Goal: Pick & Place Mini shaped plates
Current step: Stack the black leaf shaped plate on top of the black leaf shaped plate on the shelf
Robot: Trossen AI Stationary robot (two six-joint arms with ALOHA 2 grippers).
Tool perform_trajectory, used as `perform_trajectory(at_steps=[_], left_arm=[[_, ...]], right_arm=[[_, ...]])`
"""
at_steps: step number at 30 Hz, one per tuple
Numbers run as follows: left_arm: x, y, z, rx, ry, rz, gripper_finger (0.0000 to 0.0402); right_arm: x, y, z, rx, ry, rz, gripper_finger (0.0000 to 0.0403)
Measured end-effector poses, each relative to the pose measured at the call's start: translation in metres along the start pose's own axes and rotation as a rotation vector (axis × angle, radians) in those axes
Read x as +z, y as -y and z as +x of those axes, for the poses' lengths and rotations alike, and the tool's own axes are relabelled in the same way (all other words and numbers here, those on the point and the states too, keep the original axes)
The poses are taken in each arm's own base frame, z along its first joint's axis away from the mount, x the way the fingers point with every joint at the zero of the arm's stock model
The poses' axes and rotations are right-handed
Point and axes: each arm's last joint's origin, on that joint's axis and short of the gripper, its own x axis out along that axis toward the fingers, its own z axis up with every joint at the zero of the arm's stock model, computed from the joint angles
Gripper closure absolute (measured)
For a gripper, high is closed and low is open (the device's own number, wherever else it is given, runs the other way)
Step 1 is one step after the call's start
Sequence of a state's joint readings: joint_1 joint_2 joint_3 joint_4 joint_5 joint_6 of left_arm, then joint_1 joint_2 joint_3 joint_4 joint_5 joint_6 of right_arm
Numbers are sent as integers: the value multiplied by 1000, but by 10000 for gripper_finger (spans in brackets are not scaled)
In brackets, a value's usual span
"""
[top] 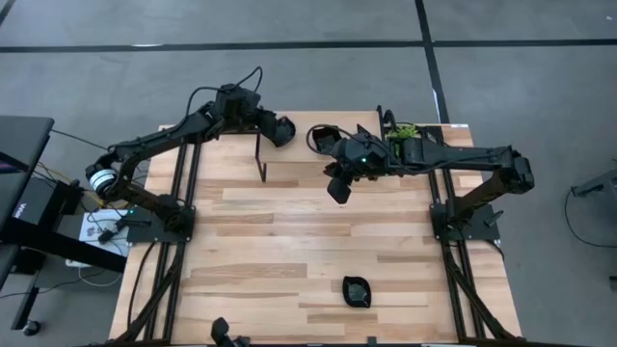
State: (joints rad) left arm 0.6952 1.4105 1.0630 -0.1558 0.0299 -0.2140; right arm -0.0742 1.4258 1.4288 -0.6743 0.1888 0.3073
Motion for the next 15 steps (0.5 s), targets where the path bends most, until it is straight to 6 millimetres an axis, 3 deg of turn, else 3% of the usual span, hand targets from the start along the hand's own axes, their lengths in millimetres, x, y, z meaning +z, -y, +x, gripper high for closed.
perform_trajectory(at_steps=[9,15], left_arm=[[0,3,-2,-33,-5,0,330],[10,28,-37,-171,74,76,330]], right_arm=[[-1,0,0,-5,-14,-3,344],[-10,4,-6,-90,-79,16,344]])
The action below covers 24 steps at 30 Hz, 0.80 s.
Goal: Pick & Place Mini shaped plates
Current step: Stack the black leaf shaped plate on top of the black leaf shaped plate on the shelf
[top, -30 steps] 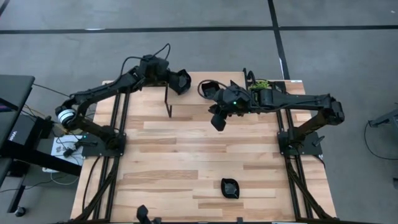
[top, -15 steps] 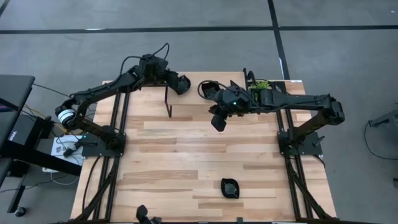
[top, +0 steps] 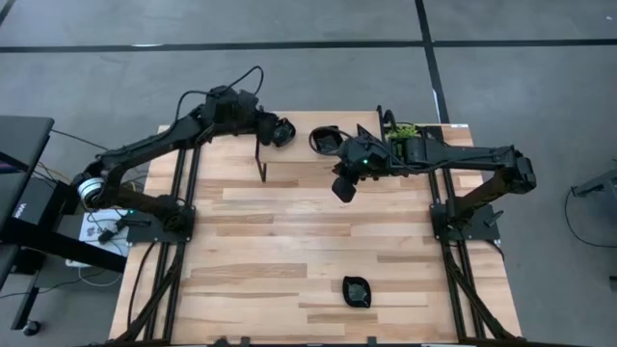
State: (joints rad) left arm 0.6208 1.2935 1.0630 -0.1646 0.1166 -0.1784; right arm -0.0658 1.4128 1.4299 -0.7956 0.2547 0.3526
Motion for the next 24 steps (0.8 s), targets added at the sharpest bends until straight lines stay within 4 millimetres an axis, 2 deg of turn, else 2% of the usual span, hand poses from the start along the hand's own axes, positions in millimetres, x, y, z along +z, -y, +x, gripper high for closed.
perform_trajectory(at_steps=[5,8,14,18,24], left_arm=[[5,45,-39,-154,52,83,330],[-2,70,-60,-258,74,110,330],[-42,103,-82,-338,22,52,330],[-74,119,-88,-358,-27,15,330],[-111,132,-91,-376,-35,-17,330]], right_arm=[[-18,-7,-4,-41,-130,-27,344],[-34,-20,-1,-5,-181,-80,344],[-85,-45,5,142,-330,-161,344],[-121,-62,11,221,-356,-155,344],[-170,-95,19,427,-245,-150,344]])
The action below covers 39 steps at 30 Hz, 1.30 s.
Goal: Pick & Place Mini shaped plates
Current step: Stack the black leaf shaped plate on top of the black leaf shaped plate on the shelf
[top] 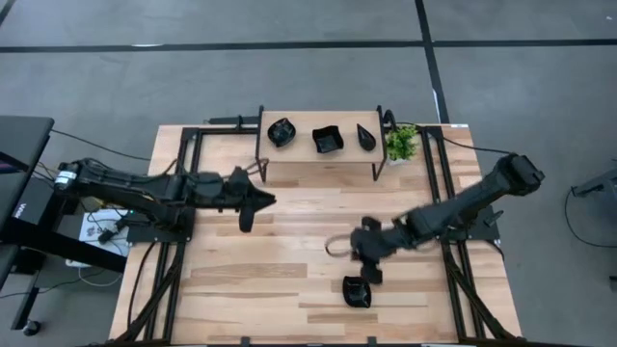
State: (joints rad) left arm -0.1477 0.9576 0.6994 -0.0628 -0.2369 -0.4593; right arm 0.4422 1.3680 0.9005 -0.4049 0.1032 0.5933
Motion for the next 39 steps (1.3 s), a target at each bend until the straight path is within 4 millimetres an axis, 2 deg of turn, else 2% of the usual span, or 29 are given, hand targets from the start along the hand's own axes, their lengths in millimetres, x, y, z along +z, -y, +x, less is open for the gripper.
perform_trajectory(at_steps=[5,10,18,29,39], left_arm=[[-18,1,4,-30,-4,-37,330],[-25,-2,5,-29,-15,-68,330],[-24,0,5,-38,-3,-63,330],[-24,0,5,-42,4,-71,330],[-23,0,5,-44,6,-73,330]], right_arm=[[-33,-10,15,60,46,90,344],[-52,-8,19,29,21,146,344],[-65,-7,27,5,-22,221,344],[-72,-10,61,7,-30,213,344],[-79,-9,72,13,-94,207,344]])
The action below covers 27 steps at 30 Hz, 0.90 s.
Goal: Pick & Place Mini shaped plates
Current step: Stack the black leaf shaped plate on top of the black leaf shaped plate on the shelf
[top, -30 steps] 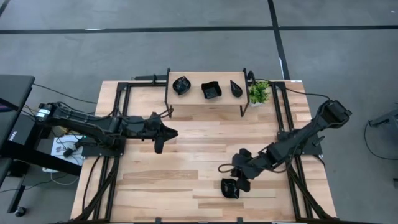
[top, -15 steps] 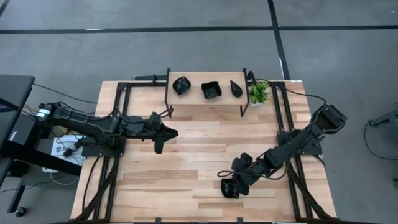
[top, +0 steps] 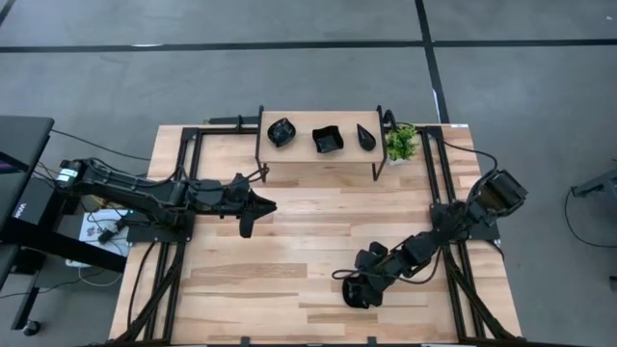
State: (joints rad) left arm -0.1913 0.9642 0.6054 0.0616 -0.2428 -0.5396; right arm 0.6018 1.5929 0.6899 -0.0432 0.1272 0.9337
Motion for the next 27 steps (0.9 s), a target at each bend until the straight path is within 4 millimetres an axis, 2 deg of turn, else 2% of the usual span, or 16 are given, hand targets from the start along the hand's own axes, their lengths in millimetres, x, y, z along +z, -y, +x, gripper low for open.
perform_trajectory(at_steps=[19,27], left_arm=[[0,0,0,-1,0,3,330],[0,0,0,-1,0,3,330]], right_arm=[[2,-1,-2,10,9,3,346],[2,-2,-2,24,15,5,382]])
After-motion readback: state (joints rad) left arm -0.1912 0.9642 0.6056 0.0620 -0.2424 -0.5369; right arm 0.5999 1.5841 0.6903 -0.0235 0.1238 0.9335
